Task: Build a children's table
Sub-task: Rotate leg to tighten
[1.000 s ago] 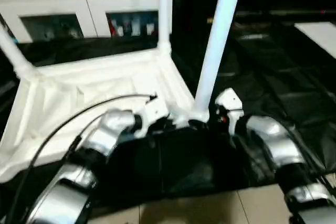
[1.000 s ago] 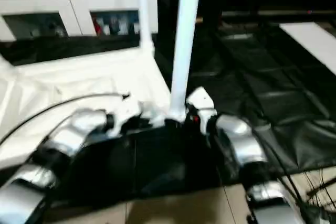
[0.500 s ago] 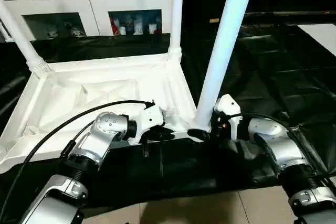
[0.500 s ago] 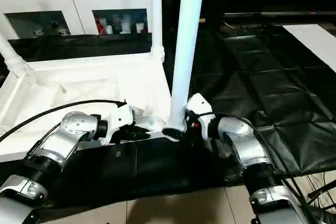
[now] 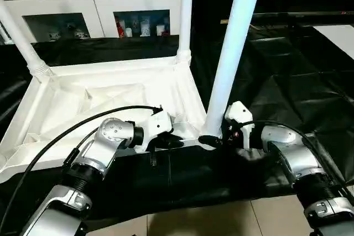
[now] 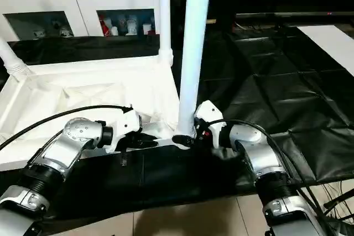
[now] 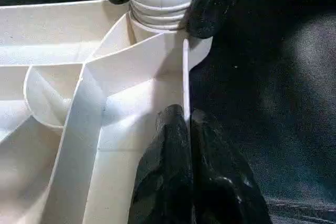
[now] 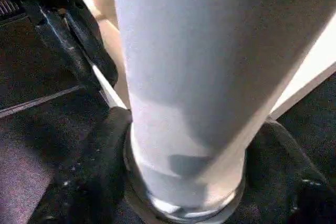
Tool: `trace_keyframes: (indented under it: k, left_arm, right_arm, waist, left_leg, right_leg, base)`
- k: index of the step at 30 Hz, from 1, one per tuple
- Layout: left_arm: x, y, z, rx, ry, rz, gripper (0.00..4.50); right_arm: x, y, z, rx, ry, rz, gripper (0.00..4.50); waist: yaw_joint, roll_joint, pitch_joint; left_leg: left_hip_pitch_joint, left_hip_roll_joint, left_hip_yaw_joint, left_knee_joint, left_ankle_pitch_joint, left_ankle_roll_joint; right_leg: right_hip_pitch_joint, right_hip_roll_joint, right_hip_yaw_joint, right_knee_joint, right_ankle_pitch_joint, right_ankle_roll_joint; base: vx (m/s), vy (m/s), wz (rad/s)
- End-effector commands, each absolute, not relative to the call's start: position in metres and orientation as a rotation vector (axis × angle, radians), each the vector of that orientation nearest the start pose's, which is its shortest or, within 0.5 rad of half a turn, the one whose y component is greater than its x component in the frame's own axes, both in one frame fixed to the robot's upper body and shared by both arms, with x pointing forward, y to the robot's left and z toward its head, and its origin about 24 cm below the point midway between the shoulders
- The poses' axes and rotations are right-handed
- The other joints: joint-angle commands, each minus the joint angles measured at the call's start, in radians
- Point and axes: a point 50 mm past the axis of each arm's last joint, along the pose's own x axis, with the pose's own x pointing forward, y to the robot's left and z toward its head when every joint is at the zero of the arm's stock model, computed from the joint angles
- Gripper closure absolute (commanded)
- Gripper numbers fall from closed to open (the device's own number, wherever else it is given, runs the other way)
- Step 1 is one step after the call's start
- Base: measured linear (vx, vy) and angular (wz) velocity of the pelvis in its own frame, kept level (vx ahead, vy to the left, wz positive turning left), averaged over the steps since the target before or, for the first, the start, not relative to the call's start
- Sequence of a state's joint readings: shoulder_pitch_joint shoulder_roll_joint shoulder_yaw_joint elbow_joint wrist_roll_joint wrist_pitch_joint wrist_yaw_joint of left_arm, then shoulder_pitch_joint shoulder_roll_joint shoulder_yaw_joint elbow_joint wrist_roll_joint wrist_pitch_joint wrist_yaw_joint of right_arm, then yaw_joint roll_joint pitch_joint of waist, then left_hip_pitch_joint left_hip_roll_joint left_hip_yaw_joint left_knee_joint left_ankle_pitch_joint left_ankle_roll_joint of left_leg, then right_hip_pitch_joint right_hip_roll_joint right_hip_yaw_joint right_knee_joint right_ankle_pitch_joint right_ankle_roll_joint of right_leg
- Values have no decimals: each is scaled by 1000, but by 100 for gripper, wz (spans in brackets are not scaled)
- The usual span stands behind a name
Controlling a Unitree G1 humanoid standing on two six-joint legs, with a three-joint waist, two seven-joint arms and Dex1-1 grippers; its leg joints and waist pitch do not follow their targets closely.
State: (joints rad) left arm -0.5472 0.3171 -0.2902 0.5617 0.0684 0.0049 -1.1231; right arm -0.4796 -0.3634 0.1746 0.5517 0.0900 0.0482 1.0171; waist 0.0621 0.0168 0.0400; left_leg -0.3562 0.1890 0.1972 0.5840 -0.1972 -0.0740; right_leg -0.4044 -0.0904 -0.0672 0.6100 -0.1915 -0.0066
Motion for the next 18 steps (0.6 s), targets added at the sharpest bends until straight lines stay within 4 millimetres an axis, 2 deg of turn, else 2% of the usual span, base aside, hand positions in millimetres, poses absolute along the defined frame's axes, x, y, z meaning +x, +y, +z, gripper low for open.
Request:
trace_keyframes:
  k: [1, 7, 14, 18]
  left_arm:
    - [302, 113, 38, 402, 366, -1368, 450]
    - [303, 113, 37, 400, 372, -1358, 450]
    - [314, 103, 37, 404, 391, -1271, 450]
    - [324, 93, 37, 404, 397, -1199, 450]
  right_arm:
    - [310, -152, 45, -243, 309, 1096, 164]
    - [313, -146, 42, -211, 297, 1044, 182]
    - [324, -130, 38, -155, 295, 869, 183]
    - [331, -117, 38, -108, 294, 752, 184]
  waist:
    - [4, -19, -53]
    - [2, -17, -53]
    - [-12, -13, -48]
    - [-17, -14, -50]
  left_leg:
    - [-2, 44, -17, -63, -155, 104]
    - [-4, 42, -17, -62, -153, 102]
    - [1, 41, -21, -70, -209, 62]
    - [2, 38, -21, -70, -207, 47]
  right_leg:
    - [51, -58, 46, -73, -185, -237]
    - [52, -58, 46, -72, -179, -240]
    - [45, -57, 47, -84, -271, -212]
    - [47, -57, 48, -82, -251, -215]
  base:
    - [0, 0, 0]
    - [0, 0, 0]
    - [0, 0, 0]
    - [0, 0, 0]
